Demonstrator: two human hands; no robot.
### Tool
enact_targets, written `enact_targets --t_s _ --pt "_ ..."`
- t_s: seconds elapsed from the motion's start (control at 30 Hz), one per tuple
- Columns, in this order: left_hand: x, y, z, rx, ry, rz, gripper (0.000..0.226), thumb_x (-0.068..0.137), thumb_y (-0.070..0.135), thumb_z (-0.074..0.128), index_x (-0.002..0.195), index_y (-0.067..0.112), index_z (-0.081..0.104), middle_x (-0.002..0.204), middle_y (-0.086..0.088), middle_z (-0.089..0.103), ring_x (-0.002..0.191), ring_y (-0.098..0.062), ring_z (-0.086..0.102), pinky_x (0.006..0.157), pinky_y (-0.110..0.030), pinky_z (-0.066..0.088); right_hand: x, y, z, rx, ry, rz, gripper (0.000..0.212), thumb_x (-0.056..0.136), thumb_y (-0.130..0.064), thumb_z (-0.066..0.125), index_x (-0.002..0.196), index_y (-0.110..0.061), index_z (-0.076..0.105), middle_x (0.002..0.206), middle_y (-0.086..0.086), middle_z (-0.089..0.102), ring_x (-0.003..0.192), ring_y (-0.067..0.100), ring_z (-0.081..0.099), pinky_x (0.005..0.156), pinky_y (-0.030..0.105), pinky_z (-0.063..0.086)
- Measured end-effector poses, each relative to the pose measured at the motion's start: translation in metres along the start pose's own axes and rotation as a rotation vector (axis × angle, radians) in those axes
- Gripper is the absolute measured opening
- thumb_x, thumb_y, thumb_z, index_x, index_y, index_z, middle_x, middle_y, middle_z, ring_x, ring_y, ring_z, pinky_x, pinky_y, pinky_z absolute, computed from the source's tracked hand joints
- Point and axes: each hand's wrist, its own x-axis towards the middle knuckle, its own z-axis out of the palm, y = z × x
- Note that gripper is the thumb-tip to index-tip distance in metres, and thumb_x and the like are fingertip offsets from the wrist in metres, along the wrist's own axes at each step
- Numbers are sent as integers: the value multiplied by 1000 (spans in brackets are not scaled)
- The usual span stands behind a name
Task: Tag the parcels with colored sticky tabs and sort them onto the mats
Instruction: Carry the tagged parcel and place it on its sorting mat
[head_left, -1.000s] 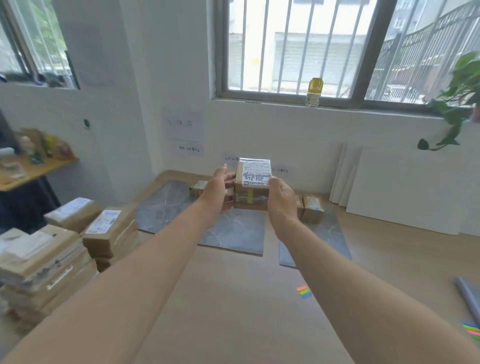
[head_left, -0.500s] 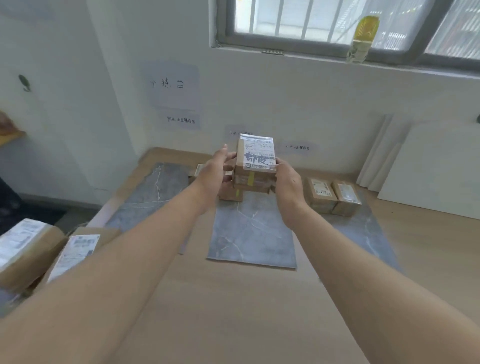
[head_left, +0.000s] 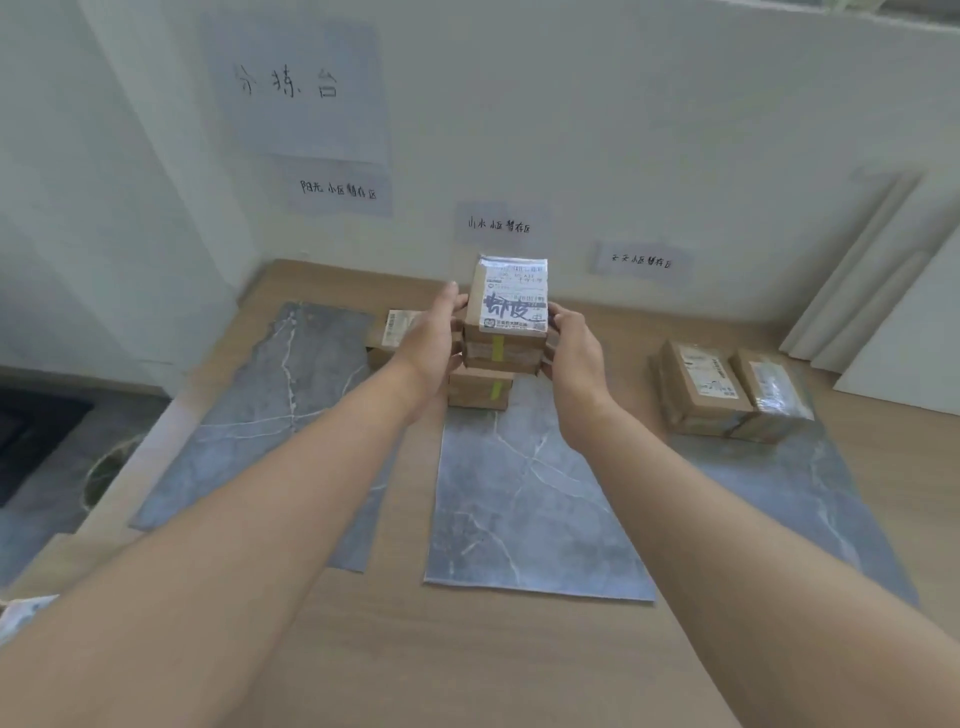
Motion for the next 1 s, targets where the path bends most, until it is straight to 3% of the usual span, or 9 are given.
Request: enact_targets --t_s 0.1,0.2,0.33,0.43,0.5,0.67,0.73,0.83,1.0 --pt "41 -16 0 28 11 -24 45 106 48 30 127 23 61 100 8 69 97 -15 65 91 -33 51 36 19 14 44 16 60 42 102 -32 32 89 -43 70 81 -30 72 104 11 66 97 35 51" --pt "84 -36 1 46 33 -41 41 106 47 30 106 29 67 89 14 73 88 -9 67 82 -28 52 72 44 25 90 38 80 44 104 -30 26 95 -43 67 79 -32 72 95 4 67 86 26 50" --pt "128 -67 0 92 28 -71 52 98 59 34 124 26 64 110 7 74 104 -13 68 103 -40 49 109 79 38 82 66 122 42 105 -31 28 92 -42 67 78 -29 72 85 -3 66 72 18 49" --pt "151 -96 -4 115 53 -114 71 83 71 39 133 25 60 124 4 69 118 -17 63 108 -44 46 128 105 44 58 55 151 41 104 -35 29 111 -41 69 97 -26 71 99 -1 63 73 18 44" --pt "160 -111 -5 95 73 -119 62 90 65 39 131 24 61 122 2 69 118 -18 63 107 -43 46 137 118 45 47 59 162 41 104 -36 28 123 -38 65 106 -26 67 108 0 61 78 20 42" --pt "165 -129 -4 38 69 -106 38 107 42 30 101 30 66 87 11 77 83 -6 72 65 -18 54 140 126 43 29 51 139 37 105 -37 28 122 -46 59 108 -32 62 109 -6 56 78 17 37" --pt "159 -128 -5 49 88 -104 36 104 48 33 109 30 65 94 11 76 92 -8 70 78 -21 56 135 121 40 37 63 147 38 105 -37 31 130 -42 59 125 -27 61 119 -4 53 90 17 35" --pt "140 -114 -5 47 99 -112 52 99 55 34 138 27 55 140 0 57 130 -20 51 112 -44 41 120 104 33 72 109 160 49 105 -41 34 153 -36 42 158 -13 39 144 8 34 104 27 24" --pt "89 -69 0 60 110 -97 58 102 55 32 150 25 42 156 2 39 141 -22 39 108 -40 42 75 62 23 97 110 146 48 105 -40 36 150 -28 47 151 -11 48 130 5 41 102 27 26"
